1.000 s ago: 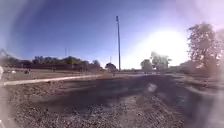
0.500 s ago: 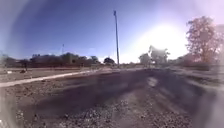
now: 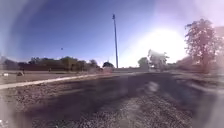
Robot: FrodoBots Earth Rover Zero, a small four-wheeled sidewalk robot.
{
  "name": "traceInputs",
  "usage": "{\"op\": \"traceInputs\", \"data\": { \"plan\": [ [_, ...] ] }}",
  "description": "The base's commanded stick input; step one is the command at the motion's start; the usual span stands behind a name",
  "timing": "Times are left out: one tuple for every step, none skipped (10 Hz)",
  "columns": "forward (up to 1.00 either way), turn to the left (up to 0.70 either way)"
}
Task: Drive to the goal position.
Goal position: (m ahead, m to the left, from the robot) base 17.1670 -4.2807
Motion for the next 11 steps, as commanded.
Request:
{"op": "traceInputs", "data": {
  "plan": [
    [0.50, 0.00],
    [0.50, 0.00],
    [0.50, 0.00],
    [0.50, 0.00],
    [0.50, 0.01],
    [0.50, 0.03],
    [0.50, 0.15],
    [0.50, 0.04],
    [0.50, 0.00],
    [0.50, 0.00],
    [0.50, 0.00]
  ]
}}
